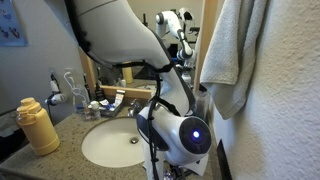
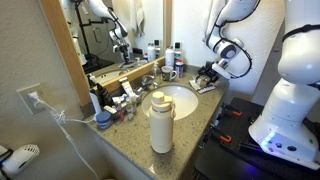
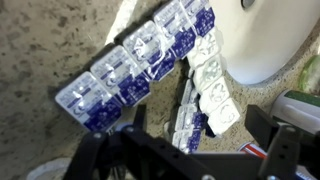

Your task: Move one of the silver strips to the left side of the sink counter

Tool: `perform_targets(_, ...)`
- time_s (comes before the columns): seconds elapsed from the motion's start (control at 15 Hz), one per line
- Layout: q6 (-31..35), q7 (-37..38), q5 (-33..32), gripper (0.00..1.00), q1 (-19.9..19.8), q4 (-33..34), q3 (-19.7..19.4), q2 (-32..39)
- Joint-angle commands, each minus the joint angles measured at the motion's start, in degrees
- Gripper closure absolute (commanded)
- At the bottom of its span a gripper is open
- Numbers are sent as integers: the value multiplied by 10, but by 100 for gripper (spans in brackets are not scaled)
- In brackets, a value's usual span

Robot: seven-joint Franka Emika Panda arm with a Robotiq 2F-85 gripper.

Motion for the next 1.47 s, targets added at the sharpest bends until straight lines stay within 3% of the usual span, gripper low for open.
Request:
perform_targets(0.0,-34,-55,4,0,-22,2,10,-2)
perform_targets(0.67,-142,-107,-3,0,-35,14,14,34)
perform_targets(1.4,-159,-100,-4,0,-34,33,14,52)
